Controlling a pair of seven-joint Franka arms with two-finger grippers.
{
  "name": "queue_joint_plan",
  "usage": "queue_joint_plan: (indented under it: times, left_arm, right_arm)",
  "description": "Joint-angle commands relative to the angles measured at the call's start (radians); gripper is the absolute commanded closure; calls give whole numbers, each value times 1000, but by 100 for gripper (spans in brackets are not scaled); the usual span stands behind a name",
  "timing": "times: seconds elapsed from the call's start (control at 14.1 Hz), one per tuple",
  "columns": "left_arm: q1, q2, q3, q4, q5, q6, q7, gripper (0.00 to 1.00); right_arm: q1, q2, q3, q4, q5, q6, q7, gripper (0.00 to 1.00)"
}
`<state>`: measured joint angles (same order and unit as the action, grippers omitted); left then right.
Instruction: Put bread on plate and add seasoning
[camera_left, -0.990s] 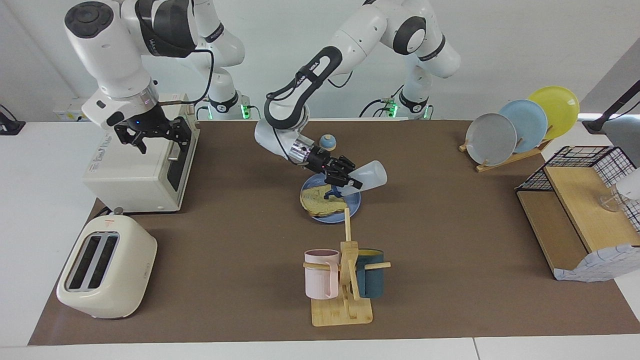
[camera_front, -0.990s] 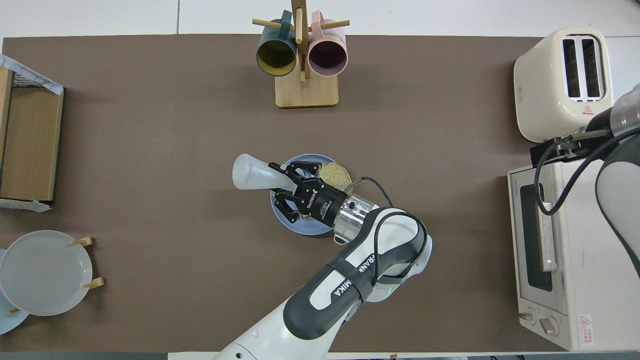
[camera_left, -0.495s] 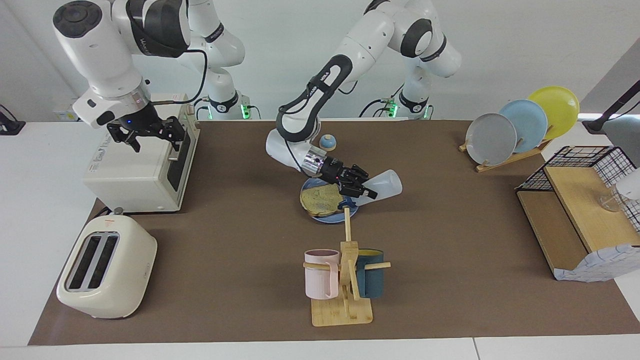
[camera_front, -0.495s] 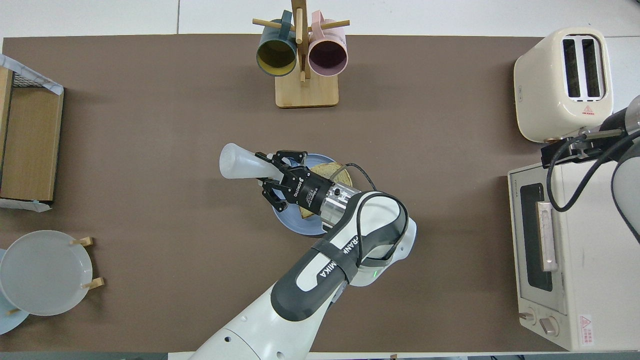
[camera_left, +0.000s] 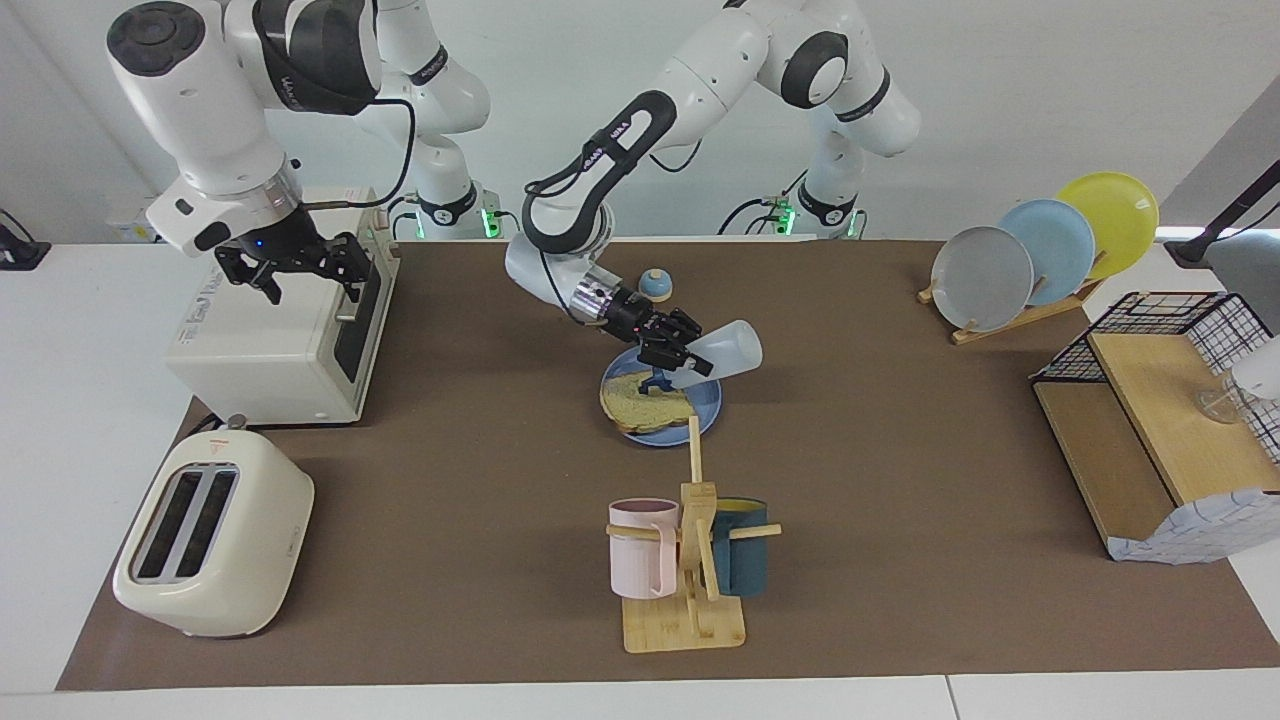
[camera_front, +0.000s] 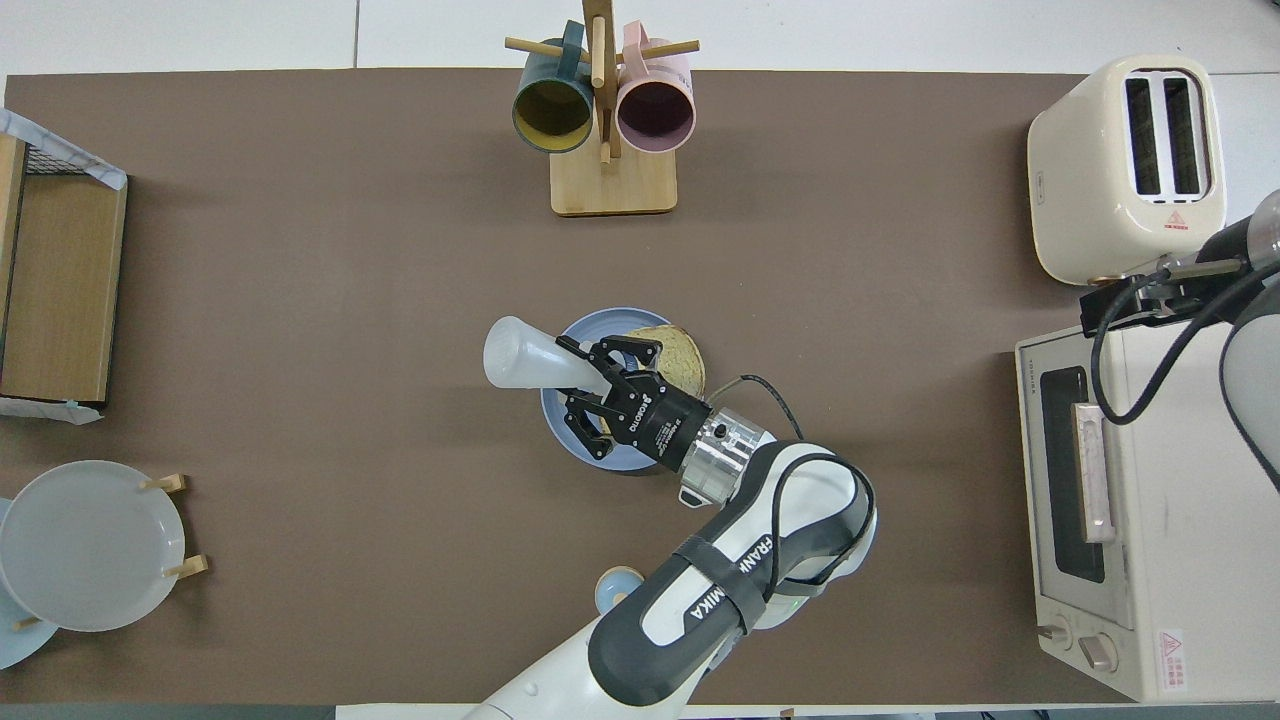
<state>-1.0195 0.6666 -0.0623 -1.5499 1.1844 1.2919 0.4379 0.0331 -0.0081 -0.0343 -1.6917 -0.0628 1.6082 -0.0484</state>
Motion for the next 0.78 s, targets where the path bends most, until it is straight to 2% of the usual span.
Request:
queue_joint_plan:
  times: [0.0, 0.57, 0.71]
  left_arm:
    - [41, -7, 2, 2, -19, 15, 10, 100]
    - [99, -12, 12, -1, -6, 10, 9, 100]
    - [140, -103, 10, -9, -50, 7, -55, 100]
  right_arm:
    - [-13, -13, 5, -6, 8, -13, -28, 0]
    - [-13, -13, 5, -6, 8, -13, -28, 0]
    - [-13, -13, 5, -6, 8, -13, -28, 0]
